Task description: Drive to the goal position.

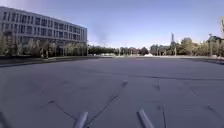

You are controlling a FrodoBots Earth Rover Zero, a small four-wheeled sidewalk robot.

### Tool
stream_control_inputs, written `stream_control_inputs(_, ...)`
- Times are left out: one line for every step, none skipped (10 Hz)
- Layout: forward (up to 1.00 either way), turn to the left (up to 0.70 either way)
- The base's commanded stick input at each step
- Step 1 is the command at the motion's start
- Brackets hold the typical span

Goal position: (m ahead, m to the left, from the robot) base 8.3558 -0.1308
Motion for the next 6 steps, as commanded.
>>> stream_control_inputs(1.0,-0.27)
stream_control_inputs(1.0,-0.27)
stream_control_inputs(1.0,-0.08)
stream_control_inputs(1.0,0.0)
stream_control_inputs(1.0,0.0)
stream_control_inputs(1.0,0.0)
